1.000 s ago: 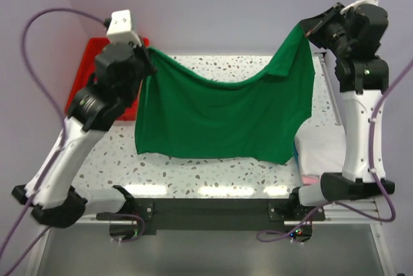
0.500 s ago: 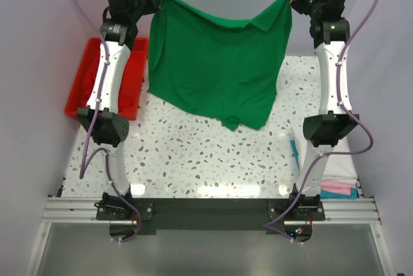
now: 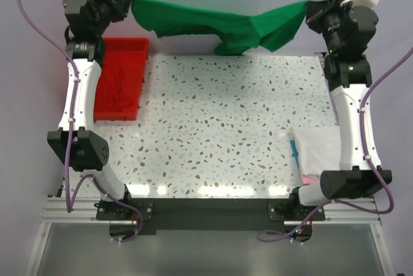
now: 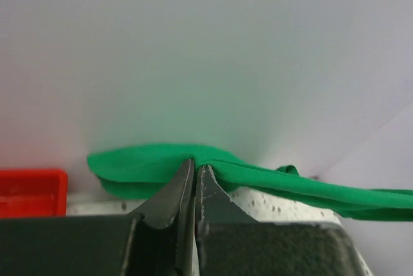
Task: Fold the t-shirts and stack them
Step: Flatten the tshirt out
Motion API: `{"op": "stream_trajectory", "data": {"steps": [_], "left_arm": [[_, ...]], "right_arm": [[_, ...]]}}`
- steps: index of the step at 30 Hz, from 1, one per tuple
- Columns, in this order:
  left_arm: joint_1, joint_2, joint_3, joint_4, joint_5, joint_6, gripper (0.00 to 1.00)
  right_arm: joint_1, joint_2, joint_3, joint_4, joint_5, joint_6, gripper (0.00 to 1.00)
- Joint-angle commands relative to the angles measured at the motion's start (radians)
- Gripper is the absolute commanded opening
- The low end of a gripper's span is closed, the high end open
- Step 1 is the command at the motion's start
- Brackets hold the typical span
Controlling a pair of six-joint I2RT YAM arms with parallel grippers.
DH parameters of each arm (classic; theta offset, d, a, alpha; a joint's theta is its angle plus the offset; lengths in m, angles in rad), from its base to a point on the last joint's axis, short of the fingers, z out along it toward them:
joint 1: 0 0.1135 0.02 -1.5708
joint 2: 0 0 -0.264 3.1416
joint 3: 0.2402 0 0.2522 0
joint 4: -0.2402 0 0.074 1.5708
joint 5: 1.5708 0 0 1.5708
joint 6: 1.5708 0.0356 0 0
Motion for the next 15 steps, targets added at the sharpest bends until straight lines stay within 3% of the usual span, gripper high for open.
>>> {"op": "stream_trajectory", "data": {"steps": [1, 9, 15], "left_arm": [[-0.004, -0.102, -0.223, 0.074, 0.041, -0.026, 0.00], [-0.008, -0.407, -0.949, 0.121, -0.048, -0.149, 0.00], [-0.040, -0.656, -1.325, -0.055, -0.226, -0.181, 0.00]], "right_arm": [[-0.002, -0.075, -0.269, 0.050, 0.033, 0.011, 0.00], [-0.004, -0.414, -0.843, -0.087, 0.051, 0.104, 0.00], [-0.002, -0.675, -1.167, -0.296, 0.033, 0.109, 0.00]]}}
